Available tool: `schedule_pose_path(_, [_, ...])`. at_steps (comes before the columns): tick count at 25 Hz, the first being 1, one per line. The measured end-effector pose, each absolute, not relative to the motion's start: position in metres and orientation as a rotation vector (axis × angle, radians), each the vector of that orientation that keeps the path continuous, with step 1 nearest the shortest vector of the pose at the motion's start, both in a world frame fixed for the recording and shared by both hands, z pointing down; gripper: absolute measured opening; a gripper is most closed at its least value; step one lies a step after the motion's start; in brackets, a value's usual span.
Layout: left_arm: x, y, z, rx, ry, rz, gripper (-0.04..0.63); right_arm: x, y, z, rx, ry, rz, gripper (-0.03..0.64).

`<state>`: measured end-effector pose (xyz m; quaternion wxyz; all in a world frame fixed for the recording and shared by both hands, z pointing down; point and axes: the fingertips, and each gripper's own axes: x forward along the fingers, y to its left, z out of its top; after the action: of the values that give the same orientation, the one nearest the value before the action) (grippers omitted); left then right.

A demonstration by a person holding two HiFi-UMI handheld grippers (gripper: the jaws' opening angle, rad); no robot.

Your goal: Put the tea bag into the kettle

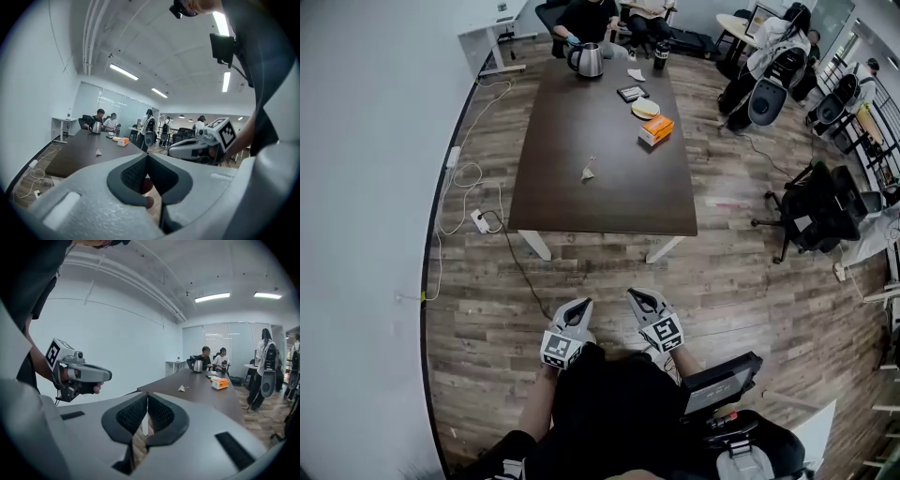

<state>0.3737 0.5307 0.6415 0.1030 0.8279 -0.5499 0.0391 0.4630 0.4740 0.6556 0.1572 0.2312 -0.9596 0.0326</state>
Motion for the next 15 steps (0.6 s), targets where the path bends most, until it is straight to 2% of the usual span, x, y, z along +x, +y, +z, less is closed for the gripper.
schedule_pose_path(15, [0.345, 0.522, 0.605, 2.554, -1.522, 0.020, 0.000, 0.435, 0.463, 0.589, 0.812, -2.826, -0.065, 0.008])
